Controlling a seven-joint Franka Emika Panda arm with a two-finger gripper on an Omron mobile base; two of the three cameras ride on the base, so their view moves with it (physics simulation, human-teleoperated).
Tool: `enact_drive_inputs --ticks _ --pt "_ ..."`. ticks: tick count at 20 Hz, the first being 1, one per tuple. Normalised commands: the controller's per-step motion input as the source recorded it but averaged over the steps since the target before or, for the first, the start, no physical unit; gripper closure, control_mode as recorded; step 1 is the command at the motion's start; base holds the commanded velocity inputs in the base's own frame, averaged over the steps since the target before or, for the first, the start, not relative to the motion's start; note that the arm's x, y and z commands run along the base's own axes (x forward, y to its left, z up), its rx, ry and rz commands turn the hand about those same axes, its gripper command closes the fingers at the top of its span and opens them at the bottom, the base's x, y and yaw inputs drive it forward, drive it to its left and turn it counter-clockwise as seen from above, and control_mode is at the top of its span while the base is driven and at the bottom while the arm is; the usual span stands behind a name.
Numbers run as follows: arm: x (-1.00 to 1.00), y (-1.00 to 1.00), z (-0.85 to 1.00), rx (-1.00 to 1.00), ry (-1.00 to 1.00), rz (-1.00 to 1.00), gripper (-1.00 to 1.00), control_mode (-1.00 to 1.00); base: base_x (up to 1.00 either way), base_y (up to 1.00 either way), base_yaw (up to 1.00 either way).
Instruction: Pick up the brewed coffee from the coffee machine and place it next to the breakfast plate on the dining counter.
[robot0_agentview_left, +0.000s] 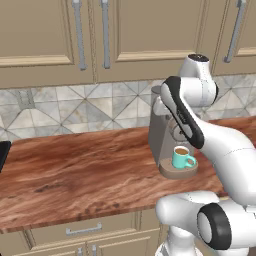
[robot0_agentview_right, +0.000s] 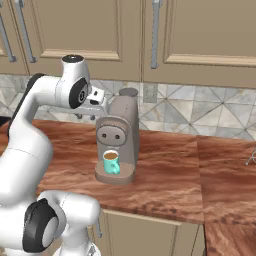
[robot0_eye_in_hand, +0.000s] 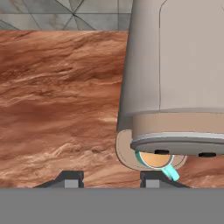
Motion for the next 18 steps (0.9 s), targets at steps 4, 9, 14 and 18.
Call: enact_drive_inputs --ticks 4,9,14,18 --pt "-0.29 -0.19 0.00 0.00 -0.25 0.01 -1.00 -1.00 0.00 0.00 0.00" --pt "-0.68 -0.99 0.00 0.09 -0.62 0.17 -1.00 -1.00 0.00 0.00 0.00" --pt "-0.48 -1.00 -0.25 0.11 -0.34 0.35 -1.00 -1.00 0.00 0.00 0.00" --pt "0.03 -0.64 -0.82 0.02 -0.11 0.36 -1.00 -1.00 0.00 0.00 0.00"
